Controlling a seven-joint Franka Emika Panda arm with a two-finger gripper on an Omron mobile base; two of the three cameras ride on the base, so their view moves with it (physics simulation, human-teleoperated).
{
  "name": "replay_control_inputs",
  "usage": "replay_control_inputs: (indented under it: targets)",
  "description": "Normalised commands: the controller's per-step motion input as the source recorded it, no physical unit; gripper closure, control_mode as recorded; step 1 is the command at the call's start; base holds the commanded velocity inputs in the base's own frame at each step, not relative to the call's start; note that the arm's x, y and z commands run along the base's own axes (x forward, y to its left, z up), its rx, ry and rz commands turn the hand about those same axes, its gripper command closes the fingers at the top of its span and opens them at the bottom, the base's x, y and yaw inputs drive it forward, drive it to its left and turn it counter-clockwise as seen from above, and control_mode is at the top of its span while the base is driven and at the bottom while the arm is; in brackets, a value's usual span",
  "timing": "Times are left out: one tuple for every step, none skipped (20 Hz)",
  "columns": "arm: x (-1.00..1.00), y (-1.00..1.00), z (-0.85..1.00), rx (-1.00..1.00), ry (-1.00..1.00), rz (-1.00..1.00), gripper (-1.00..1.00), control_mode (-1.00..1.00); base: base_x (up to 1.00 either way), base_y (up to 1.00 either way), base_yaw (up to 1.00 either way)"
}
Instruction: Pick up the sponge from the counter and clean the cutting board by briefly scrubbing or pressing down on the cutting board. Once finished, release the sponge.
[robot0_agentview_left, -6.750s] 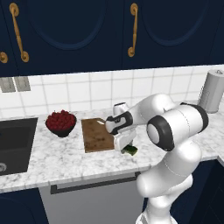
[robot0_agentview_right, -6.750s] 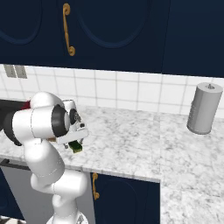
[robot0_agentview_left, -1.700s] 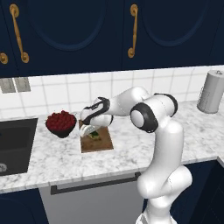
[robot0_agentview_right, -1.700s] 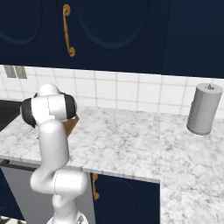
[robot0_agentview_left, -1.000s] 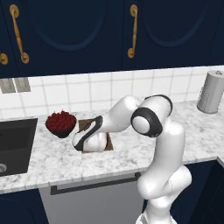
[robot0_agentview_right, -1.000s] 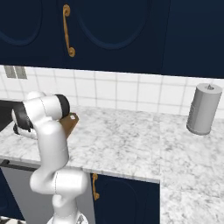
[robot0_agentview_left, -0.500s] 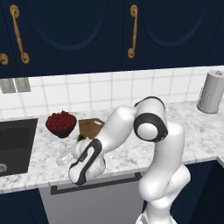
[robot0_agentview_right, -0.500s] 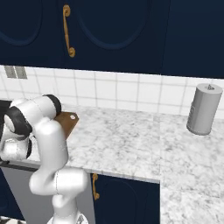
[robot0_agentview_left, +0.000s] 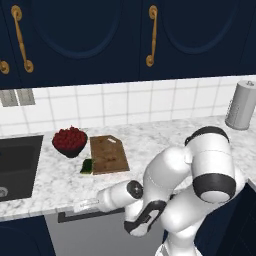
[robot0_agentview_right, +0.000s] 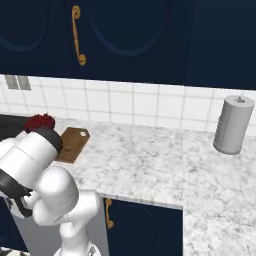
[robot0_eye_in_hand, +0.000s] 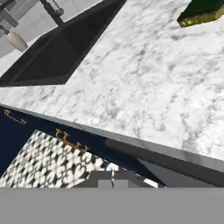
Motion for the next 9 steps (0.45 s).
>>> replay_control_inputs:
  targets:
    - [0.35,-0.45,0.72,-0.09,0.99,-0.1,1.0,-1.0,0.0,0.0,0.0]
    - [0.37,-0.36,1.0,-0.11,0.91,-0.09,-1.0,-1.0,0.0,0.0,0.0]
    - [0.18,-0.54,1.0,-0.08,0.71,-0.15,-1.0,-1.0,0.0,0.0,0.0]
    - [0.26,-0.63,1.0,-0.06,0.62,-0.19,-1.0,-1.0,0.0,0.0,0.0]
    - [0.0,-1.0,1.0,0.0,0.37,-0.21,-1.0,-1.0,0.0,0.0,0.0]
    - [0.0,-1.0,1.0,0.08,0.28,-0.23,-1.0,-1.0,0.0,0.0,0.0]
    - [-0.08,-1.0,1.0,0.26,0.0,-0.18,-1.0,-1.0,0.0,0.0,0.0]
    - [-0.26,-1.0,1.0,0.33,-0.14,-0.18,-1.0,-1.0,0.0,0.0,0.0]
    - [-0.35,-0.96,1.0,0.28,-0.3,-0.2,-1.0,-1.0,0.0,0.0,0.0]
